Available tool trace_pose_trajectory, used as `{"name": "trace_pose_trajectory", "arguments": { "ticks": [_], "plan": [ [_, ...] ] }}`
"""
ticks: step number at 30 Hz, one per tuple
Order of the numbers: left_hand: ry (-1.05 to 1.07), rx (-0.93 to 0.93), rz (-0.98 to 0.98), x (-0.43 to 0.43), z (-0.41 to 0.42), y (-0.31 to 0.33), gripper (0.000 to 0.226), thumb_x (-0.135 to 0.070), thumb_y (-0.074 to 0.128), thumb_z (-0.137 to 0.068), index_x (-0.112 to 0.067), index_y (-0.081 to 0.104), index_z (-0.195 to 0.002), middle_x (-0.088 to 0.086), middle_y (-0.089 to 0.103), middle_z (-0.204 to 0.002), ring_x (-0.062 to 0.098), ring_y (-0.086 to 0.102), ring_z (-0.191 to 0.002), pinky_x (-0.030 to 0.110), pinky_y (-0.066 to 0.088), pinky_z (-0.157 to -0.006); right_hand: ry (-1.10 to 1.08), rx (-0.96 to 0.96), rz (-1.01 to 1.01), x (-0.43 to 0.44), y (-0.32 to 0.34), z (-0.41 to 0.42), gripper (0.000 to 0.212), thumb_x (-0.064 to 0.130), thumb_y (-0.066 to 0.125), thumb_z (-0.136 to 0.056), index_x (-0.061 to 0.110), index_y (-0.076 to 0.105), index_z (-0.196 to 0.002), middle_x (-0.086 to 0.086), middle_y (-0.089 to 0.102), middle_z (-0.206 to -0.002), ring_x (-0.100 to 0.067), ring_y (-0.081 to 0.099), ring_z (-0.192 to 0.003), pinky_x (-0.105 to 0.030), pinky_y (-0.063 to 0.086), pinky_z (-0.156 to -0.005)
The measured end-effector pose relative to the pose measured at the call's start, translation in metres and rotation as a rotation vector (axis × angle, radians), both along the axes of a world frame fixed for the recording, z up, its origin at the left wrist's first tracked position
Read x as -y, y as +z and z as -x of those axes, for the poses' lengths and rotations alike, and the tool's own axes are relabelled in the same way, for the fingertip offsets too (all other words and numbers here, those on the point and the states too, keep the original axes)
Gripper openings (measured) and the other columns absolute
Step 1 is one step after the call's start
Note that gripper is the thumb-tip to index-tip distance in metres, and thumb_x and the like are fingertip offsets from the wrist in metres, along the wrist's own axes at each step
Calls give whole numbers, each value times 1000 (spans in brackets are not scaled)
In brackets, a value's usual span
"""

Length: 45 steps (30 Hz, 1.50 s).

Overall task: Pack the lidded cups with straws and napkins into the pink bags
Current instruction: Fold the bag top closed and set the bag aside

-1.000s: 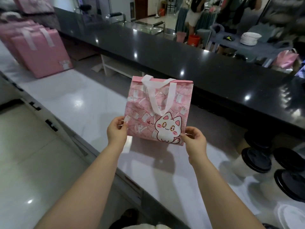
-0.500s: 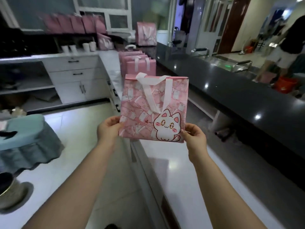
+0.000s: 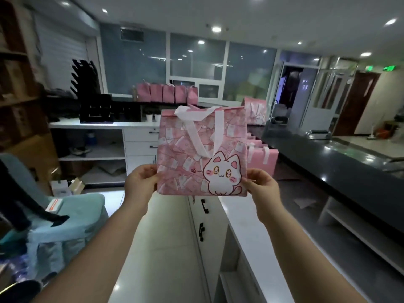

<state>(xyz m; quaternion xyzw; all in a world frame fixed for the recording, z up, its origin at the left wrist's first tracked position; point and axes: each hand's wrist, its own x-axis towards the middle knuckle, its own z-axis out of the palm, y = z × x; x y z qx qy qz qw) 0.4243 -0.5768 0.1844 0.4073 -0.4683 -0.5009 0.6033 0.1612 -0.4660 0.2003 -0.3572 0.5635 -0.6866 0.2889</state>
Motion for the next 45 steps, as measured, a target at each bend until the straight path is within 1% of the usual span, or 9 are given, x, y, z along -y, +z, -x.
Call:
{"name": "trace_pose_trajectory", "arguments": {
  "ticks": [8, 19, 23, 27, 29, 35, 39, 42, 45],
  "plan": [
    [-40, 14, 100, 185, -8, 74, 18, -7, 79, -79, -17, 68, -89, 3, 74, -85, 18, 71, -76, 32, 58, -68, 18, -16, 109, 180, 74, -4, 16, -2, 68, -84, 12, 71, -91, -5, 75, -82, -20, 70, -72, -32, 57, -65],
    [-33, 5, 168, 374, 81, 122, 21, -7, 80, -78, -21, 68, -88, -9, 71, -80, 7, 66, -74, 20, 51, -63, 16, -97, 149, 361, 135, 85, 11, -1, 66, -85, 9, 67, -91, -6, 75, -85, -21, 74, -79, -31, 60, -65],
    [3, 34, 241, 441, 109, 150, 19, -9, 81, -78, -21, 70, -89, -2, 73, -87, 16, 68, -83, 27, 55, -73, 8, -150, 109, 444, 163, 120, 10, 1, 68, -85, 11, 68, -89, -7, 73, -92, -26, 71, -87, -39, 61, -72],
    [56, 17, 294, 512, 140, 171, 13, -11, 79, -81, -18, 70, -87, 0, 73, -86, 18, 68, -83, 30, 55, -73, -56, -168, 156, 519, 187, 144, 20, -5, 66, -84, 14, 68, -79, -4, 72, -81, -21, 67, -73, -22, 52, -48],
    [42, 14, 290, 547, 154, 175, 13, -11, 79, -81, -13, 70, -91, 5, 72, -90, 23, 68, -87, 37, 56, -80, -81, -164, 170, 549, 192, 151, 21, -7, 65, -84, 14, 68, -79, -4, 72, -78, -18, 66, -67, -20, 50, -45],
    [4, 18, 285, 666, 181, 176, 13, -8, 75, -84, -18, 69, -90, 6, 73, -95, 27, 71, -91, 37, 59, -78, -126, -186, 188, 640, 190, 167, 17, -8, 62, -85, 9, 66, -86, -10, 72, -88, -27, 68, -80, -47, 58, -79],
    [-56, 13, 270, 753, 194, 164, 18, -4, 74, -84, -21, 66, -85, 4, 71, -90, 24, 70, -85, 38, 59, -77, -174, -181, 180, 714, 173, 170, 12, -7, 62, -86, 0, 65, -95, -17, 70, -96, -36, 68, -93, -46, 59, -79],
    [-120, 72, 240, 821, 204, 154, 18, -2, 71, -86, -19, 65, -91, 7, 70, -95, 25, 67, -84, 32, 55, -66, -197, -194, 143, 775, 170, 178, 12, -9, 62, -86, -1, 65, -95, -17, 70, -96, -35, 69, -94, -41, 60, -76],
    [-191, 87, 209, 891, 221, 161, 19, -1, 70, -87, -18, 64, -94, 8, 69, -100, 28, 66, -90, 36, 56, -71, -200, -230, 97, 832, 183, 197, 14, -9, 62, -85, 2, 67, -93, -15, 71, -95, -34, 69, -92, -43, 60, -75]
  ]
}}
